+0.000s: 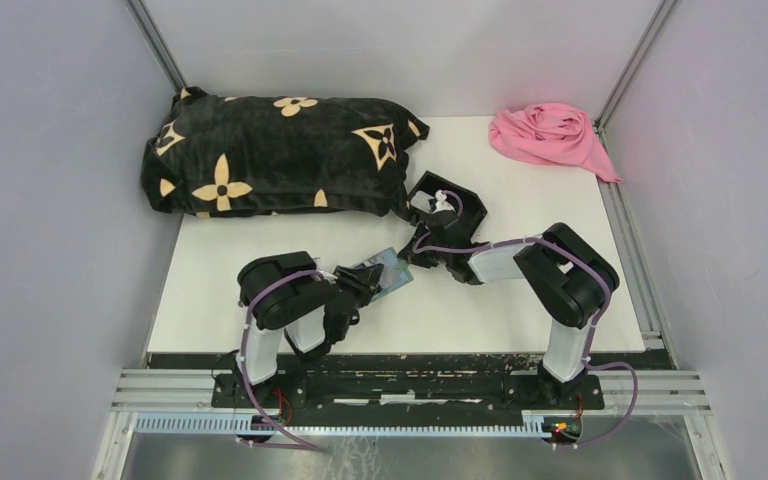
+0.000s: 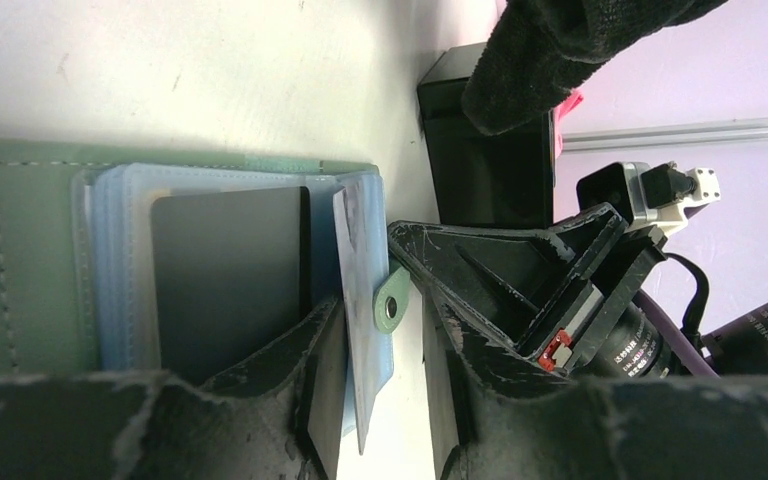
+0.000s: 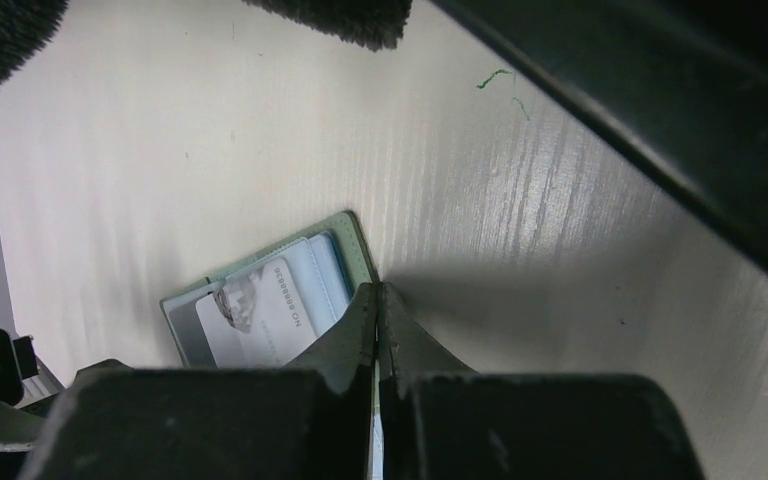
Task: Put the credit cards into the card holder
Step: Insert the credit card into the card holder.
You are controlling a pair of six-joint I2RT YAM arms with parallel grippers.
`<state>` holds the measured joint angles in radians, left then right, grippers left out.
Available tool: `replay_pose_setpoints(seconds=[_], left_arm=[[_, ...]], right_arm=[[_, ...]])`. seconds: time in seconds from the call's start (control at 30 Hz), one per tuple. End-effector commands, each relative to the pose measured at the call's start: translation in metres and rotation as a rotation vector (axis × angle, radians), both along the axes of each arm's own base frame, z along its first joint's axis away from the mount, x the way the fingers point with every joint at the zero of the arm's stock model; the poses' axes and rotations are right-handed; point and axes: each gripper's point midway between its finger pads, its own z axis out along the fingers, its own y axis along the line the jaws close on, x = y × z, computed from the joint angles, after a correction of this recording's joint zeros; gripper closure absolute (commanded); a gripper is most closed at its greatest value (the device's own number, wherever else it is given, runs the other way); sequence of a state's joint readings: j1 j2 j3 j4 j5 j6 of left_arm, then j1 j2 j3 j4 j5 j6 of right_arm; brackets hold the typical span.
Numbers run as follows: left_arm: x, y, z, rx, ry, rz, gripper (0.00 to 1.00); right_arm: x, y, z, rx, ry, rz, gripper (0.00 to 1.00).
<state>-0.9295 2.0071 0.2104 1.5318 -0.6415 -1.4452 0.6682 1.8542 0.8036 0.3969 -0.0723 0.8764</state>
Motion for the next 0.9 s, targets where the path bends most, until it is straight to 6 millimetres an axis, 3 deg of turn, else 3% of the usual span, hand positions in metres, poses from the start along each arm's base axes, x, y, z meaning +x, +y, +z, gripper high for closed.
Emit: replay_pose_setpoints(seconds=[0.0,0.2,0.4,0.53,0.87], left_arm=[[-0.011,0.01,-0.035,0.212,0.092,-0.042,0.58],[-0.019,0.016,-0.049,0.344,0.171,-0.079,0.49],[-0.025,0.011,-0.063,0.492,0.251,-0.157,0.32],[-0.027,0.012,-0.067,0.548,0.285,-0.174,0.29],[-0.036,0.029,-0.074,0.66,0.355,-0.171,0.23]], right_arm=[[-0.075,-0.042,-0.075,-0.266,0.272,0.073,0.99],[-0.073,-0.044,-0.067,-0.286,0.253,0.077,0.95],[-0.069,-0.047,-0.061,-0.318,0.231,0.081,0.86],[-0.068,-0.049,-0.057,-0.335,0.22,0.086,0.81],[-0.063,-0.049,-0.049,-0.346,0.202,0.089,0.8]])
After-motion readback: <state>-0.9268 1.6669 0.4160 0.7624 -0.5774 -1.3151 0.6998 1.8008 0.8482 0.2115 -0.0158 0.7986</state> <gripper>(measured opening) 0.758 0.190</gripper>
